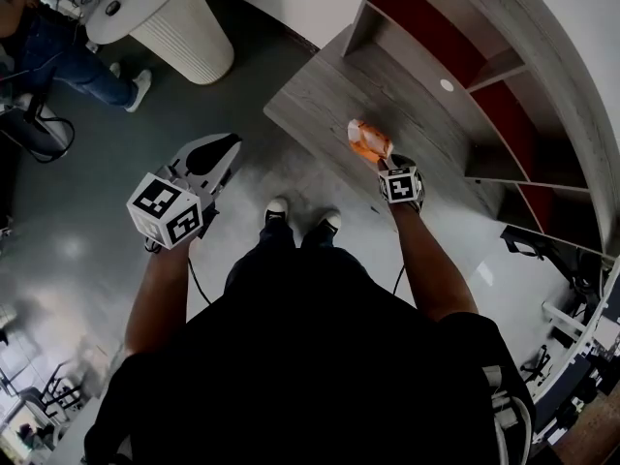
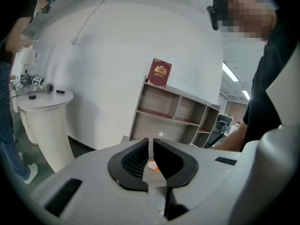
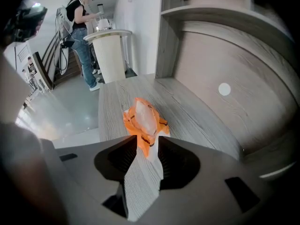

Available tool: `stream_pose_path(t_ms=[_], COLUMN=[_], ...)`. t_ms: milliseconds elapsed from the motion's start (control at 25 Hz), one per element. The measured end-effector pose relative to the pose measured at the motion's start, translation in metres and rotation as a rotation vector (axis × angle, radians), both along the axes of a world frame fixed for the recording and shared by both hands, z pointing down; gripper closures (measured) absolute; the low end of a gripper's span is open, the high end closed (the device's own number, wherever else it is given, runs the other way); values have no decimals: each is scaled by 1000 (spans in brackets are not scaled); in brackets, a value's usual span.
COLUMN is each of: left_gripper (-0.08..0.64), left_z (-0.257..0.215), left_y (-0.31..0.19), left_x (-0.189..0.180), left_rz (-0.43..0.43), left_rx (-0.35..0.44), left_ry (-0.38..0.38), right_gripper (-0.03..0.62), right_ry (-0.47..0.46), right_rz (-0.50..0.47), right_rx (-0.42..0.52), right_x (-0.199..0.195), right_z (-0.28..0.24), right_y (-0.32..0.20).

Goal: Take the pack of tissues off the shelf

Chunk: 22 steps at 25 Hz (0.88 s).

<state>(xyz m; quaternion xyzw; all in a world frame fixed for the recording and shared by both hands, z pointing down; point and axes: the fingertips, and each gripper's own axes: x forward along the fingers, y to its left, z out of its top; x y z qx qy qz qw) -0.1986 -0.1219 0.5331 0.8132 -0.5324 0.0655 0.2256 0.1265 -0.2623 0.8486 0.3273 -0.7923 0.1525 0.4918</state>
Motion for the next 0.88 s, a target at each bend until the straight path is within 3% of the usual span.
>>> stream_pose_path(t_ms=[520,880], left_gripper=[515,515], left_z=[-29,-48], left_y=[-16,-34], left_x=[15,37], left_rz=[122,227], left_rx=[55,96], left_ry=[-8,-19], right_gripper=[443,548], right_ry=[-127,-219], right_rz=[189,317], right_rx=[111,245], right_x=[33,67], right_z=[-88,-151], right_y=[-17,-8])
